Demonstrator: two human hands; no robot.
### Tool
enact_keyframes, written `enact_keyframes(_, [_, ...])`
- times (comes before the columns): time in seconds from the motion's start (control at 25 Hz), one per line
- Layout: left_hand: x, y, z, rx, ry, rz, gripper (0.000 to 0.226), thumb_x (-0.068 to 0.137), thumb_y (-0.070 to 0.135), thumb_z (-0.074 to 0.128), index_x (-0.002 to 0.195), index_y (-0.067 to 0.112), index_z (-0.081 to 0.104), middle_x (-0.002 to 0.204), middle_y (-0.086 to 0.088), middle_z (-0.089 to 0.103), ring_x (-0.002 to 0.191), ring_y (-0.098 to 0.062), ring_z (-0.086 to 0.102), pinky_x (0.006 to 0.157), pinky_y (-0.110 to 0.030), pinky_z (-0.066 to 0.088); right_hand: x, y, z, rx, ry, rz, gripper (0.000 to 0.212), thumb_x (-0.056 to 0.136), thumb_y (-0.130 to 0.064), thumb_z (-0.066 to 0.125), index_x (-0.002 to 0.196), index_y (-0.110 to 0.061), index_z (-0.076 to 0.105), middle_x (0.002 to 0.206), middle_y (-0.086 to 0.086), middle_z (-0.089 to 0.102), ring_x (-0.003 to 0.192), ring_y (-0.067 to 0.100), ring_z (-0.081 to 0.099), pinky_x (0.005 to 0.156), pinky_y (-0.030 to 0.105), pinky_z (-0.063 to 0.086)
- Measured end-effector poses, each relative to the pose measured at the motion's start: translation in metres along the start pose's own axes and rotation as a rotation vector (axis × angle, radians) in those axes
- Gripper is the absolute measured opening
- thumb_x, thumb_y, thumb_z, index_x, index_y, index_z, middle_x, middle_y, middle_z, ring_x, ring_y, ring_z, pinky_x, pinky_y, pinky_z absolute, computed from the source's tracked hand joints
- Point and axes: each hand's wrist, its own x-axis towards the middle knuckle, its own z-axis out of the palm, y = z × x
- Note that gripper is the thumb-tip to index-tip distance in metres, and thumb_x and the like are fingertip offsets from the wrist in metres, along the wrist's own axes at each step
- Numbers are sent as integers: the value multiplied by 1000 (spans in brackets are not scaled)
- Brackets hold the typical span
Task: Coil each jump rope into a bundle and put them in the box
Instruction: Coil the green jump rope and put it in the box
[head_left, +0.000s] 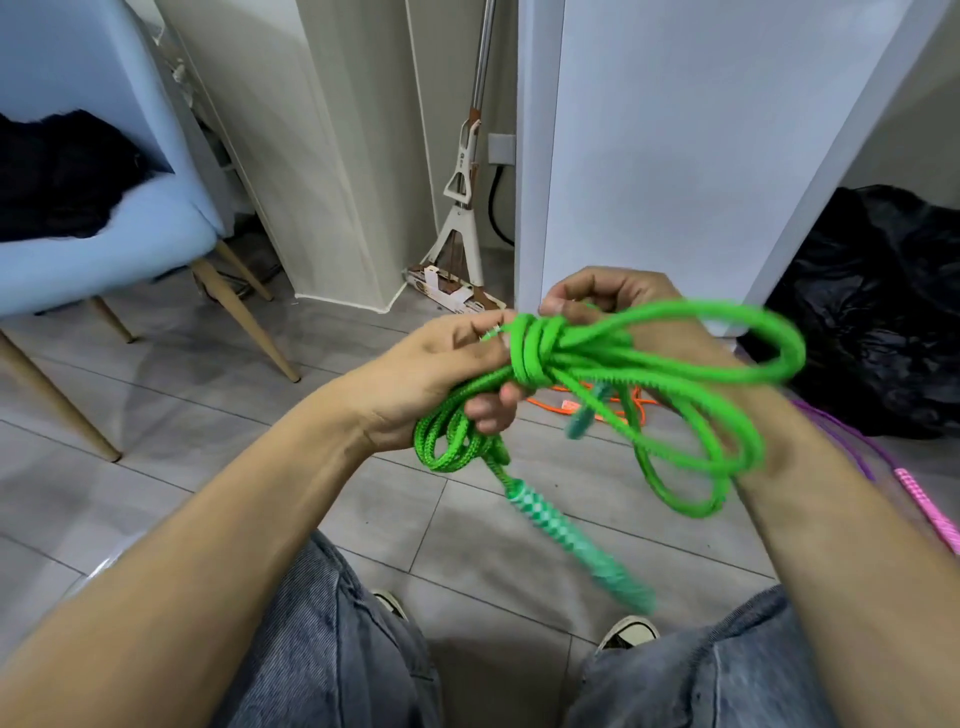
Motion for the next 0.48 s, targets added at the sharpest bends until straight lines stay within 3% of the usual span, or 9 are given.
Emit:
enact_keyframes(0.04, [3,-1,-1,-49,43,58,17,97,24,52,89,12,60,65,2,56,45,-6,39,51,-21,41,2,8,5,62,-48,5,6,90,-3,66,95,-1,68,70,6,68,64,14,58,53,32,52])
enact_keyframes(0.08, [6,-1,-4,-84,129,107,20,99,23,49,87,14,61,67,2,55,45,-4,38,51,-20,40,4,16,12,104,-72,25,7,94,-2,59,98,-1,65,66,2,64,61,12,54,49,30,46])
enact_keyframes(0.16, [11,-3,-12,-94,382,163,21,103,20,43,89,12,57,69,0,52,45,-5,38,50,-20,39,3,26,28,107,8,163,18,99,-16,57,92,-5,69,51,-8,50,46,9,36,44,24,24])
enact_keyframes(0.2, [13,-4,-17,-60,517,176,20,105,19,43,89,11,54,69,-1,52,45,-6,39,49,-21,39,3,29,33,70,40,239,25,100,-26,59,89,-9,73,48,-7,44,43,11,29,42,23,20])
enact_keyframes(0.32, [15,-10,-25,131,820,185,19,104,17,48,86,11,52,66,-4,57,44,-11,43,47,-26,39,-5,30,41,34,-79,372,35,100,-38,56,94,-12,77,54,-2,41,44,13,20,41,22,19])
enact_keyframes(0.48, [14,-15,-28,472,981,167,11,102,20,52,95,13,51,69,0,64,48,-11,49,47,-25,40,-9,20,40,32,-149,441,37,104,-32,50,103,-5,75,59,1,47,45,14,34,46,23,27])
